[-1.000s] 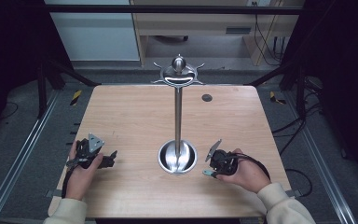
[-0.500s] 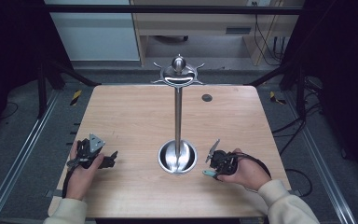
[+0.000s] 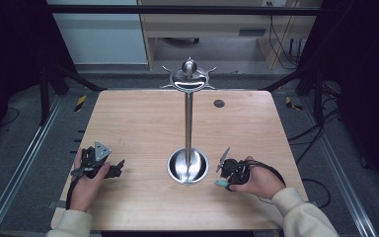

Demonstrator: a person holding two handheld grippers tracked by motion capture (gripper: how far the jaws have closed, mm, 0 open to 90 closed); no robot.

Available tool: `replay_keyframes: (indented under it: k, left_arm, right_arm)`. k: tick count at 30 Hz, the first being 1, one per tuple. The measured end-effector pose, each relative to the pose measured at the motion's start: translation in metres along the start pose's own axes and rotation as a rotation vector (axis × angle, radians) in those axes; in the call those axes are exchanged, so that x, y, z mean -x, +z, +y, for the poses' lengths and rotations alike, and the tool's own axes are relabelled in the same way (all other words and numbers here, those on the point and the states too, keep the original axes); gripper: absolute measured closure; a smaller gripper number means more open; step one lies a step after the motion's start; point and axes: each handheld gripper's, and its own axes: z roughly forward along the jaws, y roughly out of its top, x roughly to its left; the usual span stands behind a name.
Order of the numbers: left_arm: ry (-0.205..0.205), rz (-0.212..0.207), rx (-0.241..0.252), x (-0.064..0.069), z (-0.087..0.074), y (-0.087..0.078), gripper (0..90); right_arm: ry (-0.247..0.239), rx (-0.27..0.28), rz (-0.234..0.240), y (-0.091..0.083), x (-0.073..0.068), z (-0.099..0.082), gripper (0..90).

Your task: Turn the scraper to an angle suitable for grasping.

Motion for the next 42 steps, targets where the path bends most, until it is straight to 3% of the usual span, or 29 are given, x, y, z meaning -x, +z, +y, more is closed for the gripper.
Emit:
replay_keyframes:
  k: [19,26,42]
  left_arm:
    - [0.003,0.0,-0.002,0.001,0.0,0.0,3.0]
    - [0.006,-0.001,-0.004,0.0,0.0,0.0,3.0]
    - [0.009,-0.004,-0.009,0.001,0.0,0.001,3.0]
  right_arm:
    - [-0.02,-0.012,-0.012,0.0,-0.002,0.002,74.0]
    - [0.007,0.007,0.0,-0.001,0.001,0.0,74.3]
    - [0.063,0.105,-0.017,-0.04,0.008,-0.006,74.5]
